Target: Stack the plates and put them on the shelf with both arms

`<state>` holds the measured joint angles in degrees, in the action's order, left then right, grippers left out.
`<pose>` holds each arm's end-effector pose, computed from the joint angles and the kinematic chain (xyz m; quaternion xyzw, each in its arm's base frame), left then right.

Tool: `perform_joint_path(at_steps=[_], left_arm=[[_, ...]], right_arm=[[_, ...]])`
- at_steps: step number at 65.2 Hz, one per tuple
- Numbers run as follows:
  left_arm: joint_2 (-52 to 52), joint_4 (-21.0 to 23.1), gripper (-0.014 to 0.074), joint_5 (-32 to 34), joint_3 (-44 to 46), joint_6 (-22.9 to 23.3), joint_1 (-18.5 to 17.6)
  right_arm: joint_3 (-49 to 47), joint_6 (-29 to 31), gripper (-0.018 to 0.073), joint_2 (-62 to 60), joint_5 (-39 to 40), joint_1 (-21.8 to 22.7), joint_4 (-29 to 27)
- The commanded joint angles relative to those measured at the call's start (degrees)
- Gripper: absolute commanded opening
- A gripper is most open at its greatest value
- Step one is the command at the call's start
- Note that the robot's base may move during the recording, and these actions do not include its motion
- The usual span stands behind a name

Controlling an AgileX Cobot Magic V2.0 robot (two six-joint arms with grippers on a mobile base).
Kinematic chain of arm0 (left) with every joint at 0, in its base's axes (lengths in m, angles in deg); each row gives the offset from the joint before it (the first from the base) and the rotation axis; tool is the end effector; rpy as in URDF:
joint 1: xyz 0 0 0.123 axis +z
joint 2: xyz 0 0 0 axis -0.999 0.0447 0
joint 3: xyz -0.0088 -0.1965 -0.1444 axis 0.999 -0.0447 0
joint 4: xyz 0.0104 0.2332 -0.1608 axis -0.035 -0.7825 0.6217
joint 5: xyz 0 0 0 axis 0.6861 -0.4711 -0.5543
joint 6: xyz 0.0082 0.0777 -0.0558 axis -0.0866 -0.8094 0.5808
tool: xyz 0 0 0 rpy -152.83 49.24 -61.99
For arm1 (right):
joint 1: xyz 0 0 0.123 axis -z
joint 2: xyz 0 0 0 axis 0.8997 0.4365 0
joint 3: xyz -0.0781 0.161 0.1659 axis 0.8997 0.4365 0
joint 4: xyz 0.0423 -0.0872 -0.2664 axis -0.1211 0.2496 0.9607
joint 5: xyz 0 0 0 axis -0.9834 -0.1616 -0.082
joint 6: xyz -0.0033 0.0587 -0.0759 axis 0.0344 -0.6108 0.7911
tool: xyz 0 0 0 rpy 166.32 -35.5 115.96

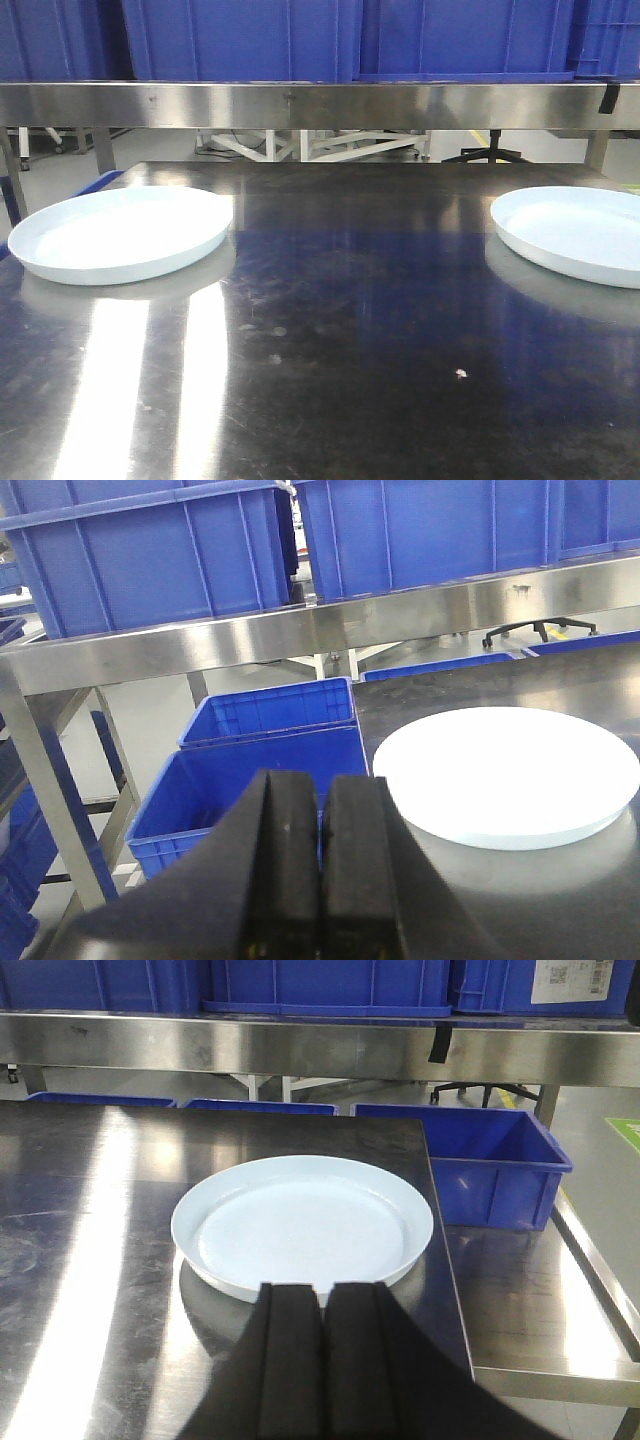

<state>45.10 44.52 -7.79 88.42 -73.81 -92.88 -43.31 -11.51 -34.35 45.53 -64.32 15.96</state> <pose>0.1344 -0.0127 0.2054 0.0935 0.6936 0.0282 0.7137 0.1354 0.0008 0.1907 0.0110 0.7288 0.0147 0.6844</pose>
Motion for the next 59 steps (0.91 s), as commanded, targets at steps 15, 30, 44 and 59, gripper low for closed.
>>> perform_joint_path(at_steps=[15, 30, 44, 59], left_arm=[[-1.0, 0.1, 0.0082, 4.8, -0.3, 0.7, 0.0], [-0.9, 2.2, 0.0084, 6.6, 1.2, 0.7, 0.1], [4.9, 2.2, 0.0090, -3.3, 11.1, 0.7, 0.1], [20.6, 2.7, 0.0090, -8.6, 20.4, 0.7, 0.1]], right_arm=[[-0.2, 0.1, 0.0049, -1.1, 4.9, 0.2, 0.6], [-0.2, 0.1, 0.0049, -1.1, 4.9, 0.2, 0.6], [-0.2, 0.1, 0.0049, -1.1, 4.9, 0.2, 0.6], [-0.2, 0.1, 0.0049, -1.1, 4.9, 0.2, 0.6]])
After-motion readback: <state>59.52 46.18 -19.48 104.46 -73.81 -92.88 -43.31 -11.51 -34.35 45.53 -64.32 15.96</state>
